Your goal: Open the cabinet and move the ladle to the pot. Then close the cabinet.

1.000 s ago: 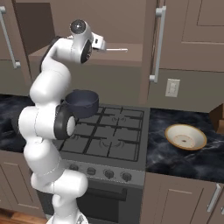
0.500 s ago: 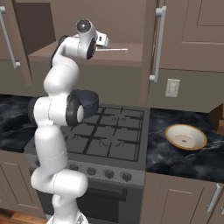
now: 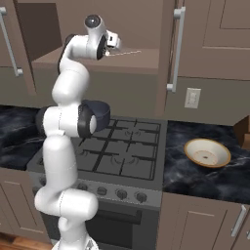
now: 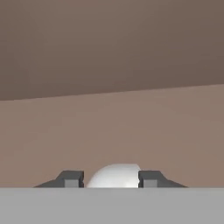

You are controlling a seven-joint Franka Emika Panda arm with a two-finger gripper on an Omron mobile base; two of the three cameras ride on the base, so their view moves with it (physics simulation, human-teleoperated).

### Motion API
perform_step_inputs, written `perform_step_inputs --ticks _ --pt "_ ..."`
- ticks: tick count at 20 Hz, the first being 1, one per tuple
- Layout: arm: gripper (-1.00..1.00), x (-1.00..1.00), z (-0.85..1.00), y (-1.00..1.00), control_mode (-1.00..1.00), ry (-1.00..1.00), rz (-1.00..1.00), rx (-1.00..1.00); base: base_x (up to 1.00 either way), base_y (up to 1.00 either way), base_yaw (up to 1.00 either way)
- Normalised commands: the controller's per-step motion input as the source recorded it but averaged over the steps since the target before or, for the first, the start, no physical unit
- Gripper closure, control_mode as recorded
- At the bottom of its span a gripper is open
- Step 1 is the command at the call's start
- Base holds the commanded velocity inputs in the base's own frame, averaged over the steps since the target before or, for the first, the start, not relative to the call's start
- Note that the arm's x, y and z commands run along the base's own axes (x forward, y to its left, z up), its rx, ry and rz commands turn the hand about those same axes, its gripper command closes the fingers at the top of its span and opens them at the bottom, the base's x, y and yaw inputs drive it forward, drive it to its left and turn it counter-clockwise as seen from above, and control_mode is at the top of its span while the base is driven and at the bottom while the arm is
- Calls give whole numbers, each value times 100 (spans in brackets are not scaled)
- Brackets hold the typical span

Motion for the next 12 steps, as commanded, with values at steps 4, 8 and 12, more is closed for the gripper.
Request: perform_step_inputs --ticks 4,8,12 --pt "100 -1 -22 1 -100 15 0 0 0 0 0" --pt "100 -18 -11 0 -100 6 0 0 0 0 0" --pt "100 -82 0 0 -100 -6 0 2 0 0 0"
